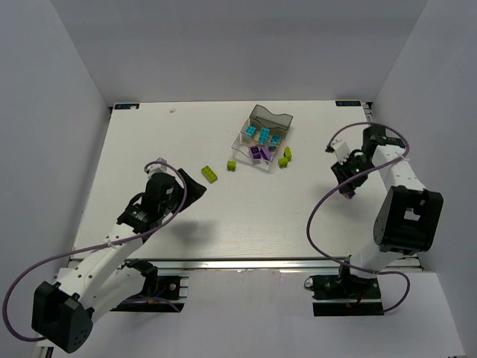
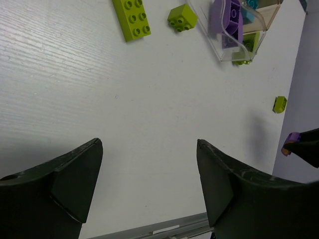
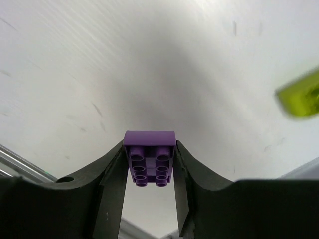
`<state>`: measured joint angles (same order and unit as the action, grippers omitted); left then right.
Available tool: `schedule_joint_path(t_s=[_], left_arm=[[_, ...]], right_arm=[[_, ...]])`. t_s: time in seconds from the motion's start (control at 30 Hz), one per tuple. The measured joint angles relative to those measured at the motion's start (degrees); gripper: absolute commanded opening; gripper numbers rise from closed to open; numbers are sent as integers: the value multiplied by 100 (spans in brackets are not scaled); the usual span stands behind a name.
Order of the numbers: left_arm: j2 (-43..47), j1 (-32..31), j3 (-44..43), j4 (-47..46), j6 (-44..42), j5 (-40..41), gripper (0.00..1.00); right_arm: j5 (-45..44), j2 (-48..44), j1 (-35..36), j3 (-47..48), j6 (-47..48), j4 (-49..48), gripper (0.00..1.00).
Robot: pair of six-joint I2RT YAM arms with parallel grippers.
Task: Sort the legos into containers by color
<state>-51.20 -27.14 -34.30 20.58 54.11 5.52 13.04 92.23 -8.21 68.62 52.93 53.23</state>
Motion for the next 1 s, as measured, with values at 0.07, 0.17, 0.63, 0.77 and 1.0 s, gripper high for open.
schedule_joint_path(t_s=[0.07,0.17,0.63,0.77,1.0], left_arm=[[111,0,0,7,-4,22,85],[254,0,0,42,-31,72,85],[544,0,179,24,-260,105,85],[643,0,404,72,-240,83,85],[697,0,476,186,-216,63,85]], right_arm=[[518,-61,243,337,-2,131,0],[1222,-81,791,822,-44,236,0],[1958,1062,2846,2253,-2498,-2299,0],[1617,1753,2868,2588,-3086,-2848,0],[1209,2459,2892,2970,-3604,-3204,9]])
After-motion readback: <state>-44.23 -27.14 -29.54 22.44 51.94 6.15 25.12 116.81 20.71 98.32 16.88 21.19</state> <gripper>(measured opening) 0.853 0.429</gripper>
